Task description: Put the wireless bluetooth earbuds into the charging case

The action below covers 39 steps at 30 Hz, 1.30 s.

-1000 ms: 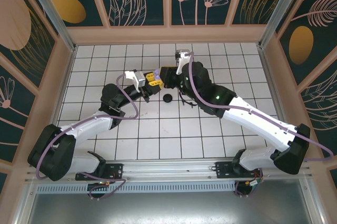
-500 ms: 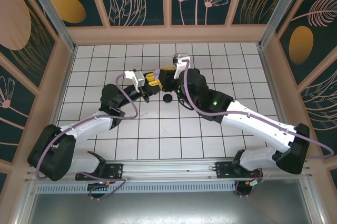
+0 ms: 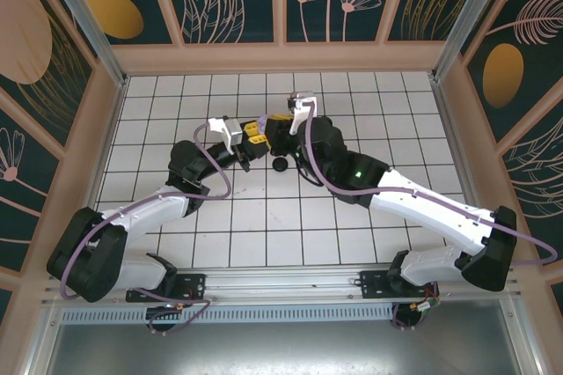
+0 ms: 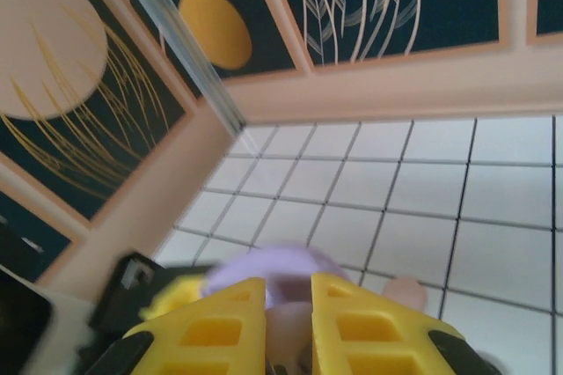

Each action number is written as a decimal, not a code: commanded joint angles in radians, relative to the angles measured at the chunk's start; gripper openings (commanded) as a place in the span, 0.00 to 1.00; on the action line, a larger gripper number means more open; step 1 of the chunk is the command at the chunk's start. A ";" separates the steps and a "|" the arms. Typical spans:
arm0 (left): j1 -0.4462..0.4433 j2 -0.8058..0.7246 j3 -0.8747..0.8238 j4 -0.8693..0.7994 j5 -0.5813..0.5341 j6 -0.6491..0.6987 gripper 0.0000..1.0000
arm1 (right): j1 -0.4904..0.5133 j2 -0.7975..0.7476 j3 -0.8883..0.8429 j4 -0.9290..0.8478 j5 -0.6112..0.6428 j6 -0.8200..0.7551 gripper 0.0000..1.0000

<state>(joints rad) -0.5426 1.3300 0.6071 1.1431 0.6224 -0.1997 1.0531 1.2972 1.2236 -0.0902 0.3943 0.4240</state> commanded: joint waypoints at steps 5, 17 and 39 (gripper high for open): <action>-0.005 -0.013 0.046 0.127 -0.027 -0.016 0.00 | 0.026 0.054 0.001 -0.146 -0.043 -0.006 0.17; -0.004 -0.009 0.034 0.115 -0.031 -0.010 0.00 | 0.007 -0.007 0.075 -0.150 -0.008 0.046 0.55; -0.007 0.001 0.003 0.060 0.006 0.032 0.00 | -0.173 -0.078 0.172 -0.210 -0.270 0.070 0.55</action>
<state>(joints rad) -0.5426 1.3334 0.6079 1.2137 0.5976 -0.1986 0.9062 1.1858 1.3449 -0.2462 0.1902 0.5014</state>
